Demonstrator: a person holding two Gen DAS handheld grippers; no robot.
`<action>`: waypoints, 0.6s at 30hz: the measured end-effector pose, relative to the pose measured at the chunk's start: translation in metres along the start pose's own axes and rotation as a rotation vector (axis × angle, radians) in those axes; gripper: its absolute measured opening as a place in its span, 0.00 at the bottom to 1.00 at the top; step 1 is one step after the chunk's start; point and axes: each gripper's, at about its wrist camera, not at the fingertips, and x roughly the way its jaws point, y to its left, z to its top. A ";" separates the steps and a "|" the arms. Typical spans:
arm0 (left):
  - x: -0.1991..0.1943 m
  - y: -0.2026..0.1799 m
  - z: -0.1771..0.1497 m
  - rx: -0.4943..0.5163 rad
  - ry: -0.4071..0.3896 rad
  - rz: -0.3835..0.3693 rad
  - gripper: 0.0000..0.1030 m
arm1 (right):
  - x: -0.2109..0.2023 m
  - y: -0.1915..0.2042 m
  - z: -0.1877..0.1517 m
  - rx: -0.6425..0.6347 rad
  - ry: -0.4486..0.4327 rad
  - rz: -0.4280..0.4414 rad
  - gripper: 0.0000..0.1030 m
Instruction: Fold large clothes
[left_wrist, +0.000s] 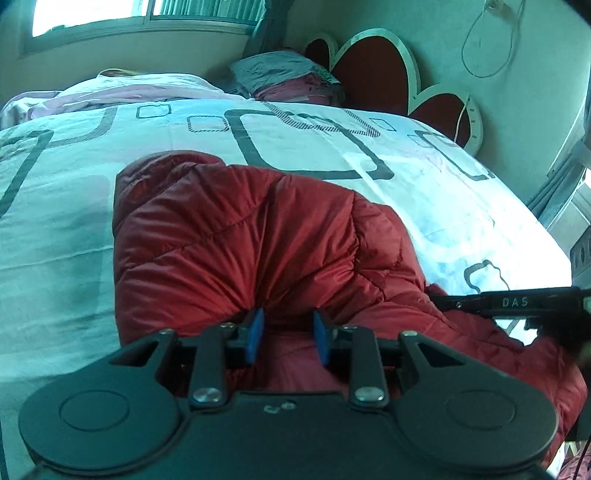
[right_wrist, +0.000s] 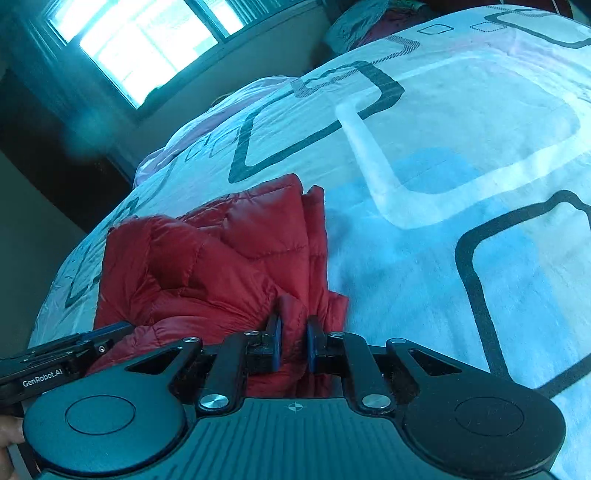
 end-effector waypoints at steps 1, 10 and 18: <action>-0.002 -0.001 0.000 0.008 -0.003 0.003 0.28 | -0.002 0.002 0.002 -0.010 0.007 -0.003 0.11; -0.071 -0.022 -0.009 0.006 -0.065 0.015 0.33 | -0.085 0.056 0.006 -0.205 -0.087 0.025 0.49; -0.092 -0.044 -0.029 0.017 -0.068 0.049 0.33 | -0.089 0.097 -0.028 -0.359 -0.015 0.035 0.46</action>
